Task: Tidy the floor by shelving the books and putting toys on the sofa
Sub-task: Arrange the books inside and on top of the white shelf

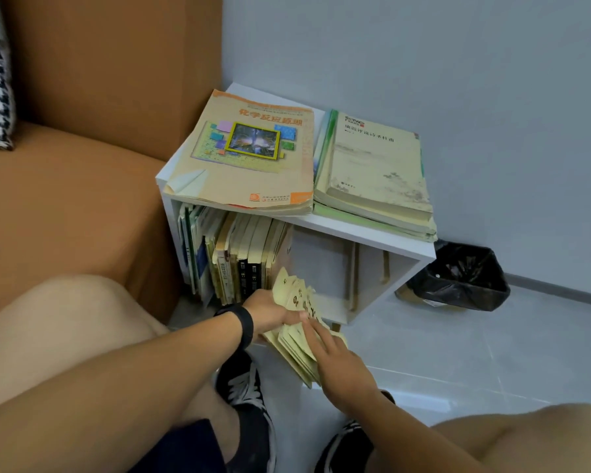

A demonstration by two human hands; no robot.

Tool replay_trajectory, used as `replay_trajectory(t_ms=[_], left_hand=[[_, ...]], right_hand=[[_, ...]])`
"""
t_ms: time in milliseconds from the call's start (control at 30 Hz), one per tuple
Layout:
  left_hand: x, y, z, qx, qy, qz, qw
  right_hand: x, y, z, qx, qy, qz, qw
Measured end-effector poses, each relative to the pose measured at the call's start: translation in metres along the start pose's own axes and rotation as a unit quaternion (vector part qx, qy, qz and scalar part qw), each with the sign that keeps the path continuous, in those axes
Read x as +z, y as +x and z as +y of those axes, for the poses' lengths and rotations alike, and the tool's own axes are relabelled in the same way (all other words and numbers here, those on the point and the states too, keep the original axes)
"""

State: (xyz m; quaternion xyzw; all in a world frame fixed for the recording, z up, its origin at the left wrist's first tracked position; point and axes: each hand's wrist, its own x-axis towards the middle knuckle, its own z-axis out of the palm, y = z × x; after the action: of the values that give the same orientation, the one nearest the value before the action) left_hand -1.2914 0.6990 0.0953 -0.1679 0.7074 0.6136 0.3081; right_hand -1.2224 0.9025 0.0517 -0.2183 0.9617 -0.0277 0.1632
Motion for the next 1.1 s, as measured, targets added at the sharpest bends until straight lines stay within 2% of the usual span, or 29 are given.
replay_trajectory(t_ms=[133,167,233,267,333,400,500,533,600,633,667,700,733,867,933,1100], left_hand=[[0.002,-0.002,0.0,0.002,0.009,-0.013,1.0],[0.004,-0.003,0.001,0.011,0.018,-0.005,1.0],[0.007,-0.001,0.007,0.048,0.09,0.023,0.994],[0.011,-0.004,0.013,0.065,0.137,0.03,0.988],[0.017,-0.005,0.029,0.091,0.219,0.045,0.97],[0.023,-0.003,0.045,0.112,0.283,0.061,0.95],[0.031,0.006,0.074,0.132,0.367,0.096,0.916],[0.033,0.008,0.083,0.13,0.379,0.106,0.91],[0.035,0.019,0.097,0.119,0.406,0.114,0.899],[0.034,0.024,0.101,0.11,0.419,0.11,0.895],[0.032,0.032,0.105,0.096,0.428,0.102,0.893],[0.029,0.038,0.106,0.08,0.433,0.093,0.893],[0.027,0.044,0.107,0.063,0.435,0.089,0.894],[0.02,0.064,0.106,0.034,0.407,0.096,0.908],[0.022,0.073,0.105,0.024,0.435,0.069,0.898],[0.017,0.081,0.102,0.041,0.466,0.098,0.879]], right_hand=[[-0.011,0.001,0.001,-0.014,-0.011,0.022,1.0],[-0.007,0.002,0.008,-0.027,0.017,0.026,0.999],[-0.003,0.005,0.012,-0.004,0.133,0.015,0.991],[-0.005,0.006,0.011,0.031,0.224,0.016,0.974],[-0.015,0.017,0.003,0.131,0.393,0.057,0.909],[-0.023,0.029,-0.001,0.202,0.469,0.091,0.855],[-0.02,0.05,0.004,0.284,0.593,0.044,0.752],[-0.02,0.059,0.004,0.307,0.628,0.034,0.714],[-0.023,0.08,0.002,0.318,0.659,0.031,0.681],[-0.023,0.089,0.004,0.321,0.685,0.039,0.653],[-0.026,0.099,0.004,0.332,0.725,0.041,0.602],[-0.022,0.109,0.006,0.34,0.739,0.037,0.58],[-0.021,0.12,0.003,0.337,0.74,0.03,0.581],[0.013,0.179,0.01,0.349,0.684,0.003,0.641],[0.038,0.212,0.023,0.359,0.657,0.006,0.663],[0.041,0.237,0.031,0.355,0.639,0.068,0.679]])
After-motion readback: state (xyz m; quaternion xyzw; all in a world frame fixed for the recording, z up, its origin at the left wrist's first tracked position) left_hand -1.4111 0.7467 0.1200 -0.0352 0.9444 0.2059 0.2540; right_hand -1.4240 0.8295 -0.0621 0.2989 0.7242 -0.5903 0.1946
